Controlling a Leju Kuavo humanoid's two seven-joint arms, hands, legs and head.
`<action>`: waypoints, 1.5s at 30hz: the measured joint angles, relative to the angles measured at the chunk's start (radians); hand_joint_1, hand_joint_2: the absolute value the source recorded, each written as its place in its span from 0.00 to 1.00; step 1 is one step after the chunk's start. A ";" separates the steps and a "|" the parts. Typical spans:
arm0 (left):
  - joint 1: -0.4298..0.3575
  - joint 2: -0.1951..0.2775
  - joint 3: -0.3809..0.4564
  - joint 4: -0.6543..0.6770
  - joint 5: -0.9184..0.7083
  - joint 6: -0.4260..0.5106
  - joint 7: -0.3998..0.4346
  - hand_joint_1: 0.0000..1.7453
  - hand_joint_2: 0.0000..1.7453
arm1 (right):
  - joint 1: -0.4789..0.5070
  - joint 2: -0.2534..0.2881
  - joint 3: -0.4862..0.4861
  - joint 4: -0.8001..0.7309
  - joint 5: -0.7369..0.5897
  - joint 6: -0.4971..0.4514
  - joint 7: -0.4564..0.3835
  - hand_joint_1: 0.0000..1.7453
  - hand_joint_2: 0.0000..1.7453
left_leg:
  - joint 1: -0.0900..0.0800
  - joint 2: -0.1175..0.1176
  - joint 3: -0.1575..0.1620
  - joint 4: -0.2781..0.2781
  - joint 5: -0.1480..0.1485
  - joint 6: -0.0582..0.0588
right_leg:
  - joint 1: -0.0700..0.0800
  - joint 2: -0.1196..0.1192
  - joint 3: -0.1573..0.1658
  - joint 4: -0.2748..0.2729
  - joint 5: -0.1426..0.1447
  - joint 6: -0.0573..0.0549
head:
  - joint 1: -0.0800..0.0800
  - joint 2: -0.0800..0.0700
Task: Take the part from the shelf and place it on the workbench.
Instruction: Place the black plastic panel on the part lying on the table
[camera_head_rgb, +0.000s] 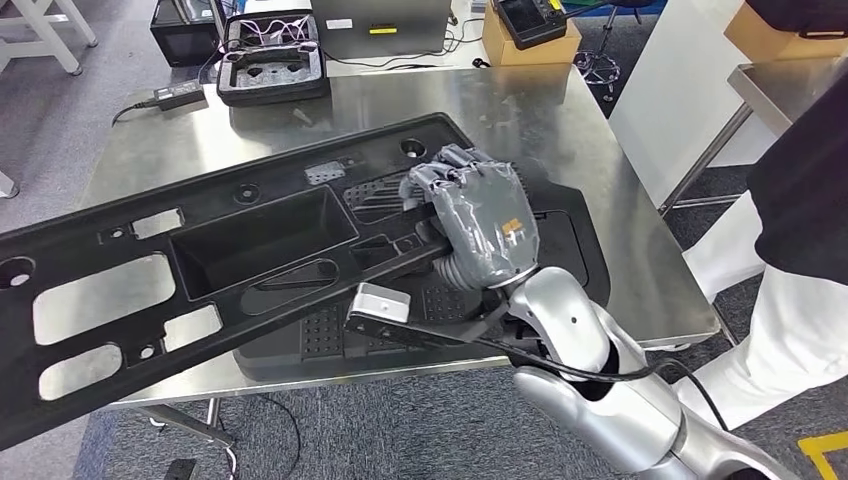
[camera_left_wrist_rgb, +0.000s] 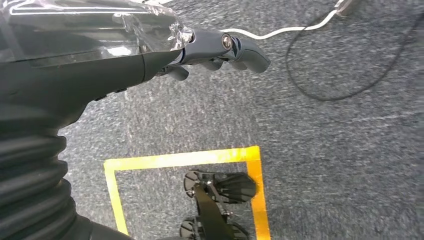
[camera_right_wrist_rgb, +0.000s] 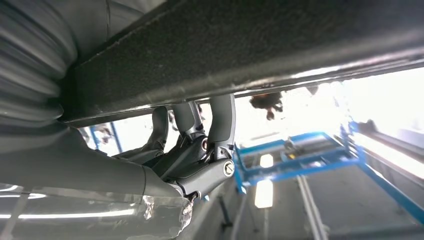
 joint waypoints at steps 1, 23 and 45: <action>-0.007 0.000 -0.004 0.000 -0.003 0.001 0.000 0.00 1.00 | -0.019 0.016 0.005 0.029 0.011 -0.005 -0.009 1.00 1.00 | -0.001 0.000 0.000 0.000 0.000 0.000 | 0.000 0.000 0.000 0.000 0.000 0.002 | 0.001 0.000; -0.061 -0.007 -0.081 0.000 -0.042 0.046 -0.064 0.00 1.00 | -0.329 0.304 0.116 0.714 0.075 0.095 -0.008 1.00 1.00 | 0.004 0.000 0.004 -0.002 0.002 -0.001 | 0.007 -0.001 0.000 0.002 0.001 0.004 | -0.002 0.000; -0.004 -0.013 -0.090 0.000 -0.013 -0.021 0.036 0.00 1.00 | -0.418 0.340 0.089 1.135 -0.033 0.091 0.156 1.00 1.00 | 0.004 0.001 0.005 -0.002 0.002 -0.001 | 0.007 0.000 0.000 0.001 0.001 0.004 | -0.002 0.000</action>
